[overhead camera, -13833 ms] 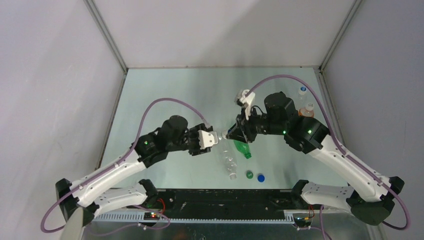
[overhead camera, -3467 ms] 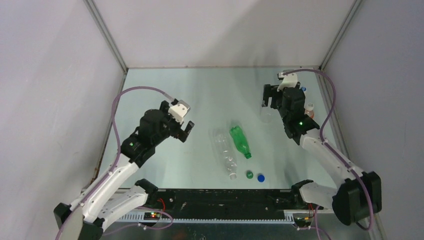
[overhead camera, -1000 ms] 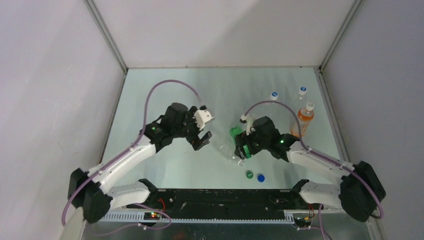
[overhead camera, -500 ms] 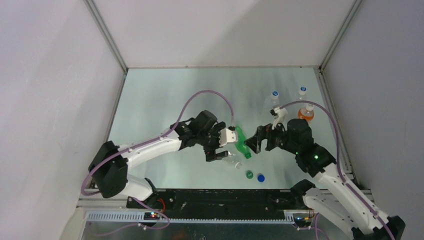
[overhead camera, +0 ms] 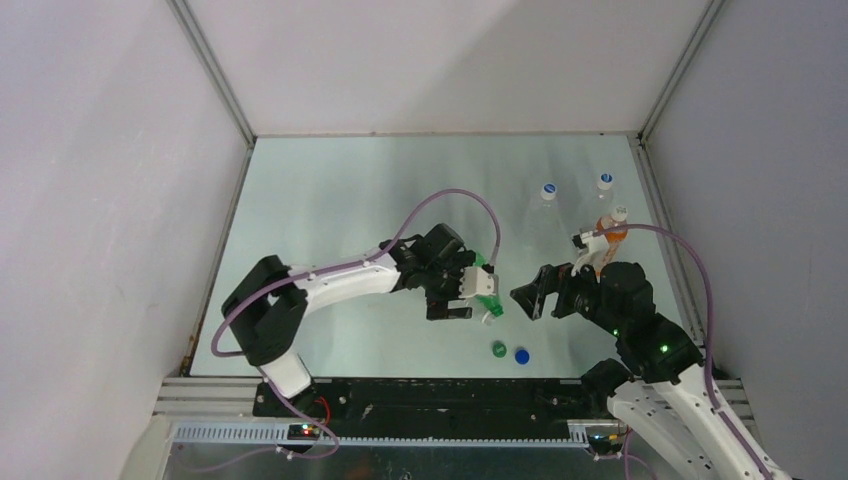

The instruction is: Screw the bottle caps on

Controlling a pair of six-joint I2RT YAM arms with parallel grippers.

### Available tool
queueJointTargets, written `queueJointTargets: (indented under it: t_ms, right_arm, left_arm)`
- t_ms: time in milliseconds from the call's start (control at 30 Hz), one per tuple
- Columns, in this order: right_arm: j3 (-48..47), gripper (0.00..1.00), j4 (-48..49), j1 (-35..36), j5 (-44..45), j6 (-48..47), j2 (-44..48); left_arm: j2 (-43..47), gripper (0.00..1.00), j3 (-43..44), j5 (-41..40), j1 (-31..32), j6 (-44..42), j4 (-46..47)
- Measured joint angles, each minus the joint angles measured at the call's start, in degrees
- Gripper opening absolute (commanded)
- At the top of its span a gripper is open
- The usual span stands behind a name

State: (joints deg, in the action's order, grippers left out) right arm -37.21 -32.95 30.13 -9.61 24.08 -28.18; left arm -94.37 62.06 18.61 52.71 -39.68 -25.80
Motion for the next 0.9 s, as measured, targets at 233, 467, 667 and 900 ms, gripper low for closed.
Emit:
queueJointTargets:
  t_ms: [233,467,667,900]
  right_arm:
    - [0.0,0.99,-4.0,-0.2,0.8,0.6,2.1]
    - [0.0,0.99,-7.6,-0.3,1.0,1.5,1.7]
    - [0.0,0.93,-10.8,-0.3,2.0,3.6,-1.9]
    - [0.0,0.88,-14.1,0.8,4.5,6.3,-5.7]
  left_arm:
    - [-4.8,0.99,0.7,-1.0,1.3,-1.4,0.8]
    - [-5.4,0.94,-0.4,-1.7,3.1,1.5,-0.1]
    - [0.1,0.71,-8.4,-3.3,3.3,10.5,0.4]
    - [7.0,0.78,-13.6,-3.7,4.2,20.0,1.1]
